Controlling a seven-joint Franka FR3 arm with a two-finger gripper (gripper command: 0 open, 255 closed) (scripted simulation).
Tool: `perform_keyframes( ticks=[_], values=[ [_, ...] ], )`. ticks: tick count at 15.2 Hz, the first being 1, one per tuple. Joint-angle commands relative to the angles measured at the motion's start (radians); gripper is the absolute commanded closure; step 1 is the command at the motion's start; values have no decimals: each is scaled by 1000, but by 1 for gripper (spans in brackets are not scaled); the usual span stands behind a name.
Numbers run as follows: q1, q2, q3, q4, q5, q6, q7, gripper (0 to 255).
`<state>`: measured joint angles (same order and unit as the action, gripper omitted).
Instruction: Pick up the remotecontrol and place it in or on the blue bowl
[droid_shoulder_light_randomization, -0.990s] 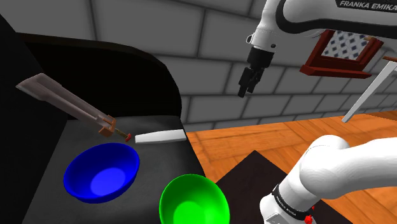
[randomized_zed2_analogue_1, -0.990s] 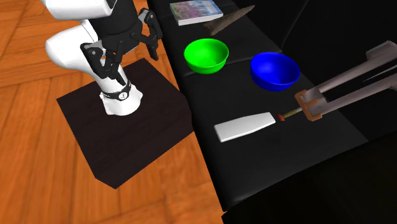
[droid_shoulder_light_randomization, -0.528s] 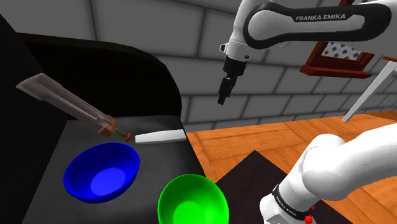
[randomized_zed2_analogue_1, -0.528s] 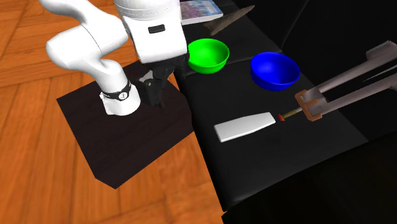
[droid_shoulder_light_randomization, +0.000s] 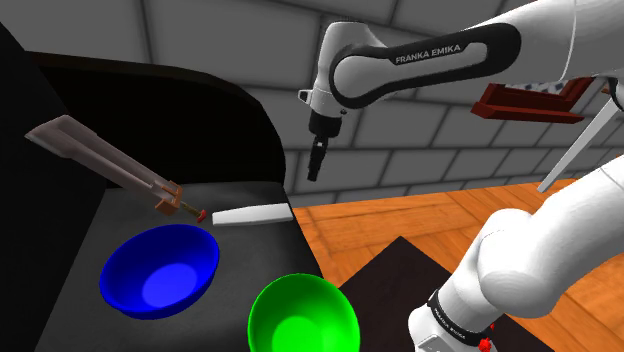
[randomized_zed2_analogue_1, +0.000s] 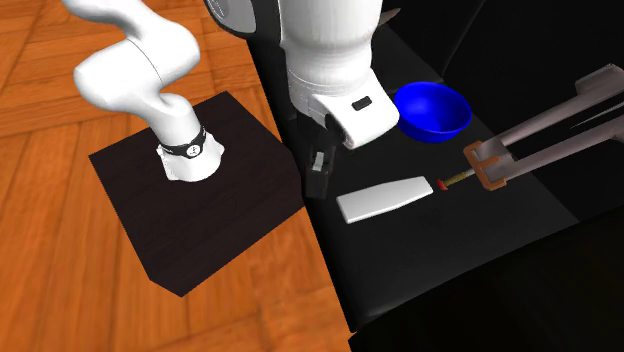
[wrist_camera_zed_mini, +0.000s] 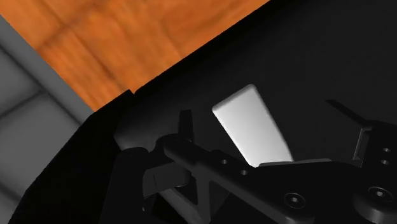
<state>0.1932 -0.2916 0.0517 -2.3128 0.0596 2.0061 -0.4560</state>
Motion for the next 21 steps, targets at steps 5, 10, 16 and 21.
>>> perform_keyframes(
  ticks=[5, 10, 16, 21],
  values=[
    [54, 190, 44, 82, -24, 117, -112, 0],
    [96, 338, 87, 154, -62, 199, -186, 0],
    [124, 442, 111, 192, -99, 267, -223, 0],
    [126, 488, 108, 169, -111, 335, -215, 0]
  ],
)
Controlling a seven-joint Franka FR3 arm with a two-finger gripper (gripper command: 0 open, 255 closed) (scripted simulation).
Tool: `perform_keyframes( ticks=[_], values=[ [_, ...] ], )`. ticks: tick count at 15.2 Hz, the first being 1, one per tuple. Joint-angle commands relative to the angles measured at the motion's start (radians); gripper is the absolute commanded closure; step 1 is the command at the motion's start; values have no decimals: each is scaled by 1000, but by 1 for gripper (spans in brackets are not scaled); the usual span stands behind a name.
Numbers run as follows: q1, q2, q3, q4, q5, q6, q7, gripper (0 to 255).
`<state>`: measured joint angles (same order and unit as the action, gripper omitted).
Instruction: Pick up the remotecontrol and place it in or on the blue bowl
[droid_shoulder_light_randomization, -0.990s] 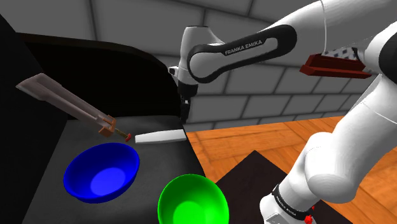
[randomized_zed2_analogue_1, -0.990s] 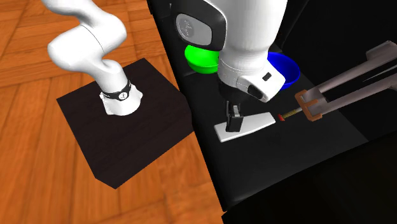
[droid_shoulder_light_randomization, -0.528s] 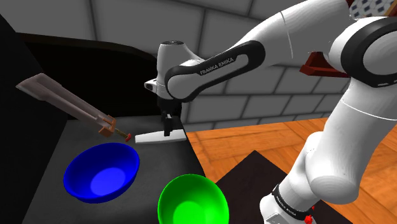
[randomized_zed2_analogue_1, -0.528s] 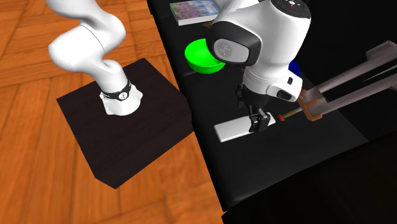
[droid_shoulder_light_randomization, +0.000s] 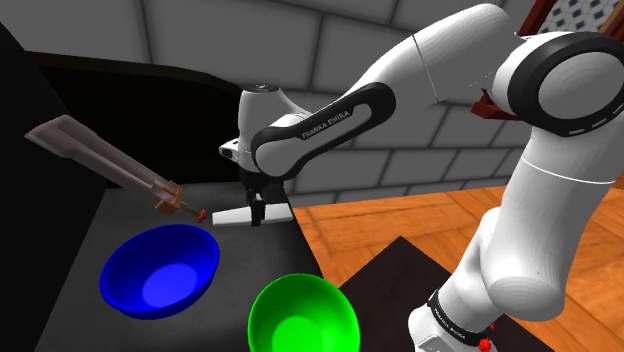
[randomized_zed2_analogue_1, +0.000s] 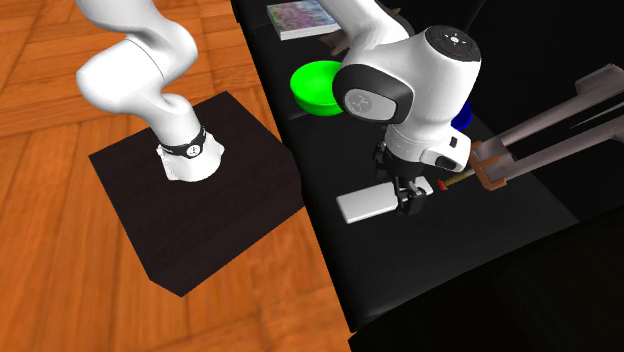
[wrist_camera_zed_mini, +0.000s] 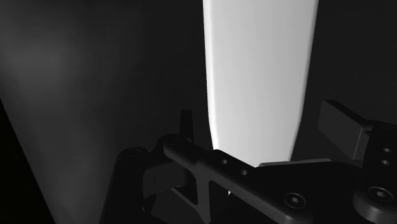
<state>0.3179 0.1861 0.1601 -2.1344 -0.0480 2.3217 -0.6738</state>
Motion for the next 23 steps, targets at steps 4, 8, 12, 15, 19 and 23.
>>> perform_keyframes(
  ticks=[4, 8, 12, 15, 19, 23],
  values=[
    [1, 10, 0, -9, -3, 20, 3, 0],
    [1, 10, 0, -9, -3, 20, 3, 0],
    [1, 10, 0, -9, -3, 20, 3, 255],
    [1, 10, 0, -9, -3, 20, 3, 255],
    [1, 2, 0, -6, -1, 8, 1, 255],
    [-1, -31, 2, 11, 8, -41, -5, 255]
  ],
)
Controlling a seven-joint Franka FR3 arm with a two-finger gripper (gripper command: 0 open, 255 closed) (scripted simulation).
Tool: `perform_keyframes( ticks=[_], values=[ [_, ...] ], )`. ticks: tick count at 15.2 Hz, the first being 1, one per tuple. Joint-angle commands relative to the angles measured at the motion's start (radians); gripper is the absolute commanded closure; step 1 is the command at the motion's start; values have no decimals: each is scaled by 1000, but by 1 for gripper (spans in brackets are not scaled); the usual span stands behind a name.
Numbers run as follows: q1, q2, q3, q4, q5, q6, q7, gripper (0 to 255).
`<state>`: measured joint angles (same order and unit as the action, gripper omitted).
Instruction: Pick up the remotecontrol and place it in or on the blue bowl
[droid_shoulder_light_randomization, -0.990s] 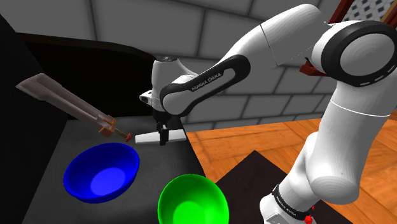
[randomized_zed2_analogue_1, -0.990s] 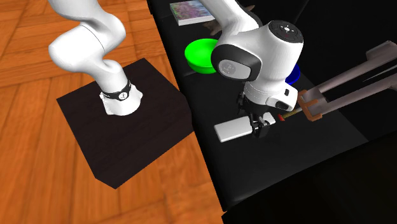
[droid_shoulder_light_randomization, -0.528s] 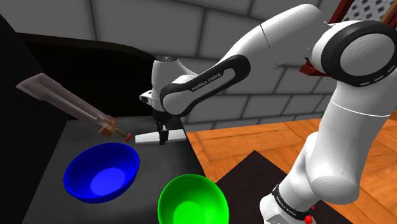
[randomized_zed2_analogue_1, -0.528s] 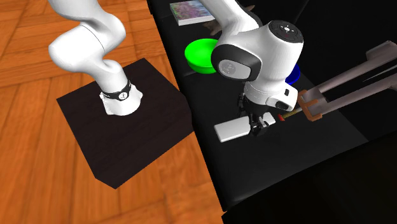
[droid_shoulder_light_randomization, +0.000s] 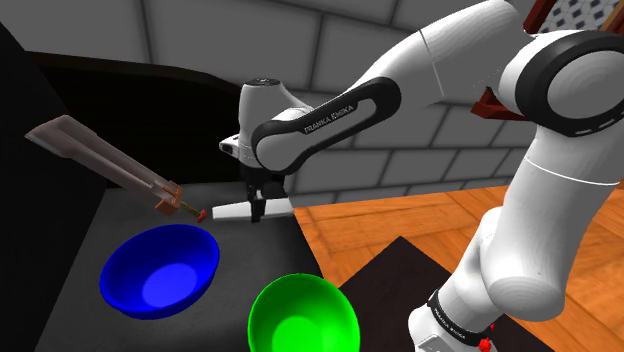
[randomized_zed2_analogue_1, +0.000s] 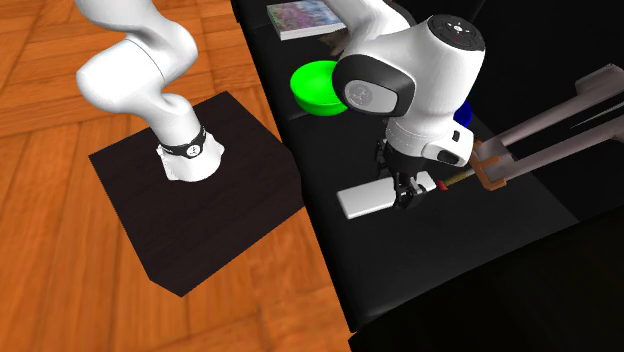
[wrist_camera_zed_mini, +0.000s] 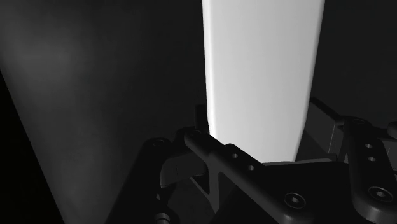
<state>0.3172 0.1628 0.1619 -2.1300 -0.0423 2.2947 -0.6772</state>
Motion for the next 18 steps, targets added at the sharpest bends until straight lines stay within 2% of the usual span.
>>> perform_keyframes(
  ticks=[1, 18],
  values=[
    [-1, -15, 1, 12, 4, -27, -3, 255],
    [-4, -117, 3, 126, 28, -241, -20, 255]
  ],
)
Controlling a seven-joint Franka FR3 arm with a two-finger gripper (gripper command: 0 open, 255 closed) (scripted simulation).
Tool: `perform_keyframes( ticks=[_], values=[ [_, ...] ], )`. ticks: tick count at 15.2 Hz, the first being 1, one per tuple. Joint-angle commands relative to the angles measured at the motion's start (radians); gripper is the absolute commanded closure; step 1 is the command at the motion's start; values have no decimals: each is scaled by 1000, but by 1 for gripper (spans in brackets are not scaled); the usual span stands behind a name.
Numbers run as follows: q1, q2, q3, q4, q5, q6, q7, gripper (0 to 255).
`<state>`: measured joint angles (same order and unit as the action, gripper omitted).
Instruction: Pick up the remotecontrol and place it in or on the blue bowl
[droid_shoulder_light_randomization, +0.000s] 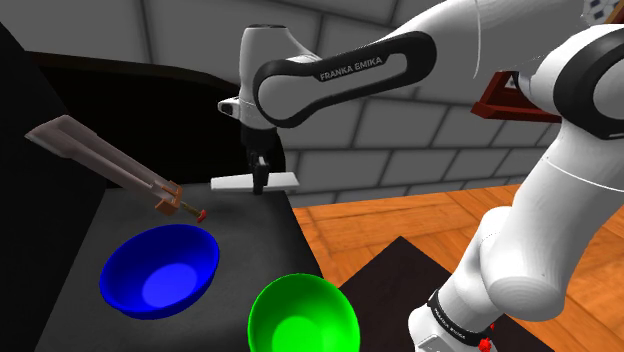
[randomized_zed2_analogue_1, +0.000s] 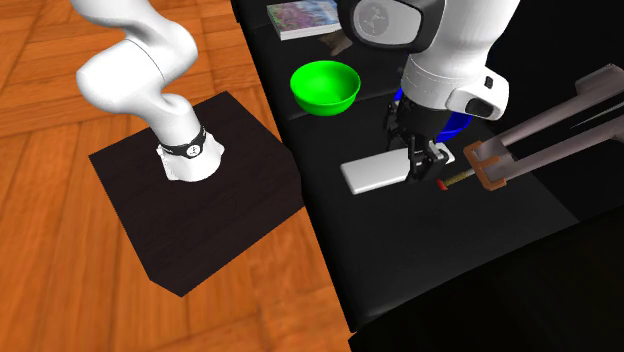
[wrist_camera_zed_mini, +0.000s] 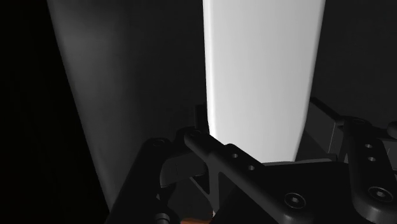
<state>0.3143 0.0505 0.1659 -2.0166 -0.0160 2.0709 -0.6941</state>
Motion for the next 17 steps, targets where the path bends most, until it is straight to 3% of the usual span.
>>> perform_keyframes(
  ticks=[1, 7, 17],
  values=[
    [-1, -9, -1, 21, 2, -30, -4, 255],
    [-2, -29, -1, 72, 6, -101, -7, 255],
    [125, 79, 106, 207, -28, -134, 236, 255]
  ],
)
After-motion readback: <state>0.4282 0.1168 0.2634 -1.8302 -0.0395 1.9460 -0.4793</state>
